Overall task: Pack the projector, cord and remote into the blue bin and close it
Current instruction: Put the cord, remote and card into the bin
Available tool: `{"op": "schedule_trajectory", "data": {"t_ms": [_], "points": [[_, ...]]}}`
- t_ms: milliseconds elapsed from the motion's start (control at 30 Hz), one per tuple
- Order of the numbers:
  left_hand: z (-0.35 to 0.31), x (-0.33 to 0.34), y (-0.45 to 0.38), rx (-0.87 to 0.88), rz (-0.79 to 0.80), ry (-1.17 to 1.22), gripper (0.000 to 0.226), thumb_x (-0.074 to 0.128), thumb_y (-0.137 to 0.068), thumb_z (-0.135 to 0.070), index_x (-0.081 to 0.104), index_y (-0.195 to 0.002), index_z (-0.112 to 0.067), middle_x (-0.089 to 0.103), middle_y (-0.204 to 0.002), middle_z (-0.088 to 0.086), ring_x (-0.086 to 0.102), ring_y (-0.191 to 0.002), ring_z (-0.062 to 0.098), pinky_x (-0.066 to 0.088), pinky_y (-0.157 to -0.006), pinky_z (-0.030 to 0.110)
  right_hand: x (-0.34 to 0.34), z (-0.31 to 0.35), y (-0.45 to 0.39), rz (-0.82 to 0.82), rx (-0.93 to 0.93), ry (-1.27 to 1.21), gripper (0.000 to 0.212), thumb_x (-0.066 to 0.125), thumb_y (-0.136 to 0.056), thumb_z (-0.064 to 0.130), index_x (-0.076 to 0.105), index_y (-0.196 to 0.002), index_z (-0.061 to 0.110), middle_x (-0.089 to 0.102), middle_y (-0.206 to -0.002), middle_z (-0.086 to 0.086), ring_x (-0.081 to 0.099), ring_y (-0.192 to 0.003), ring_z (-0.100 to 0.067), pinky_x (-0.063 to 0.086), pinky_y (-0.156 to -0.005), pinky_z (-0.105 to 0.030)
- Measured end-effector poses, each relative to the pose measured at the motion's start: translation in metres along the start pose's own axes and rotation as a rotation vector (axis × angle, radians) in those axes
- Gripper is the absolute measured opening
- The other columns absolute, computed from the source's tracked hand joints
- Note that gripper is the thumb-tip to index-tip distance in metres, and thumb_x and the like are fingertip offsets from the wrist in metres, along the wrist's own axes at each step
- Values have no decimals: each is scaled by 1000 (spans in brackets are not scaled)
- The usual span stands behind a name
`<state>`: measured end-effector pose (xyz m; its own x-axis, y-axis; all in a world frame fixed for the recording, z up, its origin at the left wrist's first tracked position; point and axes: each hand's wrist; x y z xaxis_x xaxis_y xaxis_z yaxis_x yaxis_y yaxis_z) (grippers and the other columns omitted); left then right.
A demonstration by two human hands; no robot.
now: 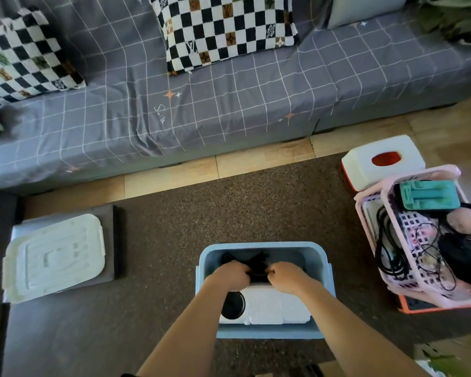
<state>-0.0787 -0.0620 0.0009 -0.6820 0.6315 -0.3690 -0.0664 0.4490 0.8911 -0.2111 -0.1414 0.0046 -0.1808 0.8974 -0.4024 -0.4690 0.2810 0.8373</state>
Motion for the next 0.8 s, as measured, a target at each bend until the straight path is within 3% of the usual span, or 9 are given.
{"op": "schedule_trajectory", "data": {"t_ms": [100, 200, 267, 333, 467, 567, 667, 800], "points": [[1, 2, -8, -87, 50, 15, 43, 33, -95, -18, 52, -133, -18, 52, -137, 12, 51, -118, 27, 37, -99, 32, 4, 3, -13, 83, 31, 43, 36, 36, -94, 19, 58, -122, 16, 65, -114, -10, 60, -98, -24, 38, -71, -28], [2, 5, -13, -213, 52, 88, 57, 34, -94, -28, 24, -147, -10, 23, -154, 16, 32, -136, 28, 25, -113, 35, 6, 8, -23, 131, 72, 88, 32, 37, -95, 20, 59, -117, 12, 65, -112, -12, 59, -92, -25, 37, -71, -30], [3, 6, -17, -270, 32, 179, 68, 37, -92, -34, 12, -149, -6, 20, -155, 14, 27, -139, 26, 23, -115, 34, 8, 7, -30, 146, 93, 92, 31, 36, -95, 20, 59, -115, 11, 65, -111, -13, 58, -89, -25, 38, -70, -31], [3, 5, -18, -270, 54, 185, 68, 36, -92, -37, 13, -149, -7, 24, -154, 13, 30, -138, 26, 24, -111, 33, 10, 8, -33, 160, 99, 104, 31, 36, -95, 20, 59, -114, 11, 64, -112, -14, 60, -96, -27, 39, -71, -32], [0, 5, -13, -170, 47, 100, 48, 35, -95, -31, 45, -138, -12, 46, -142, 15, 46, -126, 30, 35, -106, 38, 10, 17, -31, 104, 106, 110, 30, 40, -93, 18, 62, -111, 10, 66, -109, -13, 61, -95, -26, 45, -75, -33], [-2, 0, -2, -159, -123, 113, 34, 43, -93, -23, 61, -117, -6, 61, -123, 16, 57, -112, 33, 48, -95, 40, 1, 38, -18, 92, 54, 136, 31, 42, -92, 17, 63, -114, 10, 66, -110, -13, 61, -96, -26, 47, -79, -34], [5, -17, 21, -162, -254, 135, 28, 43, -92, -17, 65, -107, -9, 66, -115, 13, 60, -107, 32, 46, -82, 36, -17, 76, 1, 49, -36, 190, 30, 45, -91, 18, 63, -114, 10, 66, -112, -13, 61, -100, -28, 44, -77, -34], [51, -32, 60, -212, -675, 428, 23, 42, -86, -21, 62, -76, -15, 70, -90, 10, 64, -85, 30, 41, -64, 31, -28, 139, 14, -62, -149, 107, 28, 39, -93, 22, 63, -102, 9, 66, -107, -15, 60, -97, -30, 42, -75, -35]]}}
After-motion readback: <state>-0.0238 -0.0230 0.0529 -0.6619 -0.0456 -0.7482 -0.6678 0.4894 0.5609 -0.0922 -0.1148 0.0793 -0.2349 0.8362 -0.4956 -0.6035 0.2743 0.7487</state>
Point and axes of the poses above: each hand's wrist, its own y-axis away from the middle knuckle, its own x-axis out of the palm, z = x × y
